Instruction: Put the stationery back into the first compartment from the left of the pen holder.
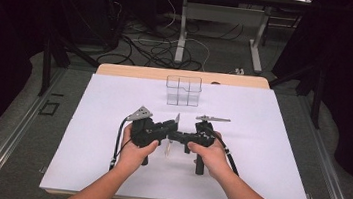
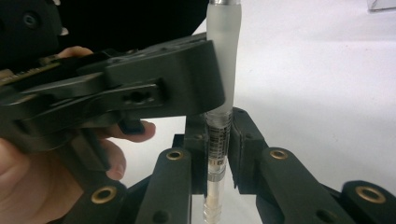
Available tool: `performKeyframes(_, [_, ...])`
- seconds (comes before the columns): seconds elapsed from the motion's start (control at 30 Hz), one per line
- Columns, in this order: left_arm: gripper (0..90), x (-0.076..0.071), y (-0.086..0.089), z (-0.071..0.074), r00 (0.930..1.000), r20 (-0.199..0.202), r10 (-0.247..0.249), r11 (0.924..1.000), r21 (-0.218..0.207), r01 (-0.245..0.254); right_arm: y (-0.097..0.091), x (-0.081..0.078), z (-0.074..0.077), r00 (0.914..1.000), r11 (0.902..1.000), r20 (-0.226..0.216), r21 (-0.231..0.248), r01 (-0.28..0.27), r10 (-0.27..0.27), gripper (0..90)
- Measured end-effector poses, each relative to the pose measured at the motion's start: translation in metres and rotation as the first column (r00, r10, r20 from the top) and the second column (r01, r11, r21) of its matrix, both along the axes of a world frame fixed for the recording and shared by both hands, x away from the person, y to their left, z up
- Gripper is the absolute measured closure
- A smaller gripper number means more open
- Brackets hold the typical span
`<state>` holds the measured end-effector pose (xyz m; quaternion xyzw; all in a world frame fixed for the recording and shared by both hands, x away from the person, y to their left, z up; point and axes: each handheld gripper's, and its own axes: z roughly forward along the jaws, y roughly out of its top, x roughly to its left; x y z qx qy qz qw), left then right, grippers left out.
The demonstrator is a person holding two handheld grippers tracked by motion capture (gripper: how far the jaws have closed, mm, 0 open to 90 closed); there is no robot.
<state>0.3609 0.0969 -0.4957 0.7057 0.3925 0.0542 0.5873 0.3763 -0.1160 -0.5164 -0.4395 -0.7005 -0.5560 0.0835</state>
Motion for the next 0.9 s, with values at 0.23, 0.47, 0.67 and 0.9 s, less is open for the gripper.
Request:
performKeyframes(0.23, [63.0, -0.001, 0.018, 0.005, 0.9973, 0.019, 0.071, 0.9974, 0.012, -0.071, 0.009, 0.017, 0.006, 0.9992, 0.9988, 0.038, -0.046, 0.016, -0.014, 79.3])
performKeyframes(0.47, [50.7, -0.004, 0.039, 0.005, 0.9901, 0.033, 0.137, 0.9893, 0.048, -0.138, 0.019, 0.035, 0.018, 0.9934, 0.9935, 0.105, -0.099, 0.056, -0.046, 79.3])
performKeyframes(0.67, [36.4, -0.004, 0.053, -0.002, 0.9807, 0.052, 0.188, 0.9764, 0.097, -0.193, 0.025, 0.049, 0.028, 0.9851, 0.987, 0.16, -0.136, 0.086, -0.064, 79.3])
performKeyframes(0.9, [30.6, -0.004, 0.069, -0.004, 0.9688, 0.077, 0.235, 0.9599, 0.138, -0.244, 0.027, 0.064, 0.039, 0.9712, 0.9797, 0.222, -0.157, 0.124, -0.088, 79.3])
